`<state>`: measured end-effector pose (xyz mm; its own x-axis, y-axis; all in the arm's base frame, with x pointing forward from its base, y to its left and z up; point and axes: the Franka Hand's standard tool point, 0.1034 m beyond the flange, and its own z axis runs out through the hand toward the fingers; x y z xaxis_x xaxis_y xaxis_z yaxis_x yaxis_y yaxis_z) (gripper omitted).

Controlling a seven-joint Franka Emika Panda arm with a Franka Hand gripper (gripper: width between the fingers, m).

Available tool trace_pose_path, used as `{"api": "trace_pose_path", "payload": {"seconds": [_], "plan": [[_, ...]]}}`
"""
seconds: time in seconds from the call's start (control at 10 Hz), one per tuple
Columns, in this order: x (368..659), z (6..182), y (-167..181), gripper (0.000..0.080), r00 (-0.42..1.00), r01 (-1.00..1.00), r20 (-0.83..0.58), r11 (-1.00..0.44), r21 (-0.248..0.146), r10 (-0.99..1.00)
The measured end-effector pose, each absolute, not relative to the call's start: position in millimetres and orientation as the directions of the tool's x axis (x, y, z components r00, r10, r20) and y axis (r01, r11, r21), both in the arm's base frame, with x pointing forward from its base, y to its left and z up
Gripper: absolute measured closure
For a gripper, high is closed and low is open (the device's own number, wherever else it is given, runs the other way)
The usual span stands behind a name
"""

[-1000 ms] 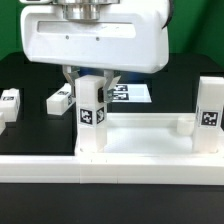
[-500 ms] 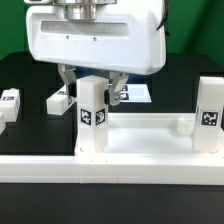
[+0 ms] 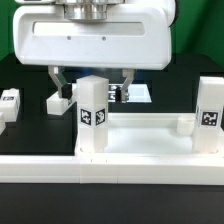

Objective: Assemble desk

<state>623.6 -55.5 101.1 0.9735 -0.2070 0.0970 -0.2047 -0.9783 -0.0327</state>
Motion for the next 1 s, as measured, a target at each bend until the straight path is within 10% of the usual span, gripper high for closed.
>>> {"api": "trace_pose_path", "payload": {"seconds": [1.0], "plan": [[624.8, 102.2, -57.4, 0.015, 0.828, 0.552, 0.067, -0.83, 0.078, 0.557]]}}
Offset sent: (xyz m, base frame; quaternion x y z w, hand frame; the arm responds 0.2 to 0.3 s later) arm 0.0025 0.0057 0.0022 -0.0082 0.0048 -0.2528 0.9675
